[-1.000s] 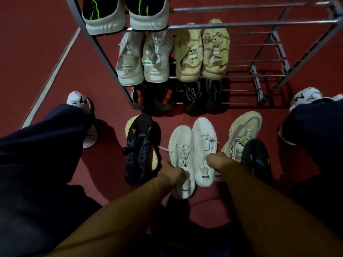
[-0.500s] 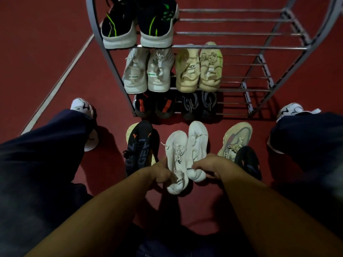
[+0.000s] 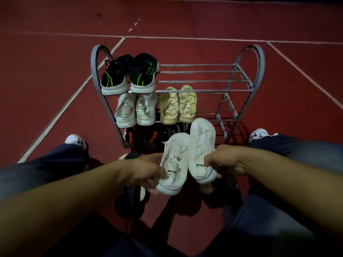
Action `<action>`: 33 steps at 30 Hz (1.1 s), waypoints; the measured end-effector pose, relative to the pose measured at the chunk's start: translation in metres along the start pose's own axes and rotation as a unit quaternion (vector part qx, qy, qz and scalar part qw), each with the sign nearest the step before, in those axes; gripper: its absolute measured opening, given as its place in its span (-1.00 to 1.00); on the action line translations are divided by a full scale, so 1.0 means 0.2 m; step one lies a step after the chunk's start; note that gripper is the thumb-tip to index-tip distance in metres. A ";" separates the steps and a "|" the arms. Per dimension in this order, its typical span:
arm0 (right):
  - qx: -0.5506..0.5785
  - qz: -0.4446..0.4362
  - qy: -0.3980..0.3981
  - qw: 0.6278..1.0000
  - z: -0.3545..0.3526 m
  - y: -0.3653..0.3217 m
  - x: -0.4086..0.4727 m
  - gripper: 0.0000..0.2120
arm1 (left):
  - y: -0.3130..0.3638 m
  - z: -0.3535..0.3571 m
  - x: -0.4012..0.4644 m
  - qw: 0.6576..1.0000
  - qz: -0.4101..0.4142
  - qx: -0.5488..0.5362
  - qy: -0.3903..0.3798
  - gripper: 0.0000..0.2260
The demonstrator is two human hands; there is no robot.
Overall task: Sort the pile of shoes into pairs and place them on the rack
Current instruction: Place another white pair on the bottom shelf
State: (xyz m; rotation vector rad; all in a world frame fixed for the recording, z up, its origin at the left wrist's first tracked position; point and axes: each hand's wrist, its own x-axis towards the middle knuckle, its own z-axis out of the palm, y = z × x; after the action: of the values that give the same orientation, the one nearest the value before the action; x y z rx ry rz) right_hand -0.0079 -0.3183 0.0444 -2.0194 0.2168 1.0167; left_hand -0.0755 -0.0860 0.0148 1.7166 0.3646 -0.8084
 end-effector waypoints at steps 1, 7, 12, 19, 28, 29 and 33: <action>0.004 -0.011 0.023 1.000 -0.04 -0.03 -0.02 -0.97 | 0.05 0.01 0.01 1.000 0.017 -0.014 0.009 -0.47; 0.079 -0.035 0.096 0.992 -0.29 -0.17 0.00 -0.76 | 0.31 0.05 0.18 0.993 0.082 -0.085 0.024 -0.45; 0.071 0.020 0.077 0.994 -0.39 -0.09 0.13 -0.84 | 0.31 0.11 0.36 0.994 0.057 -0.090 0.006 -0.41; -0.013 0.133 0.010 0.991 -0.29 0.25 0.28 -0.82 | 0.00 0.29 0.50 0.998 0.004 -0.058 -0.025 -0.35; 0.104 0.108 0.178 0.972 -0.36 0.14 0.76 -0.76 | 0.14 0.23 0.89 0.992 0.025 -0.118 0.029 -0.41; 0.127 0.098 0.205 0.965 -0.39 0.12 0.82 -0.71 | 0.18 0.22 0.94 0.991 0.032 -0.123 0.034 -0.42; 0.225 0.106 0.229 0.941 -0.46 0.13 1.00 -0.82 | 0.34 0.18 1.16 0.992 0.040 -0.104 0.051 -0.49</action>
State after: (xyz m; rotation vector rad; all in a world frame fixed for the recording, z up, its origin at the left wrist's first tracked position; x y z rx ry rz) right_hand 0.1641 -0.3639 -0.0883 -1.7965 0.8536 0.5341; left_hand 0.1205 -0.1792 -0.0976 1.5703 0.4315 -0.6036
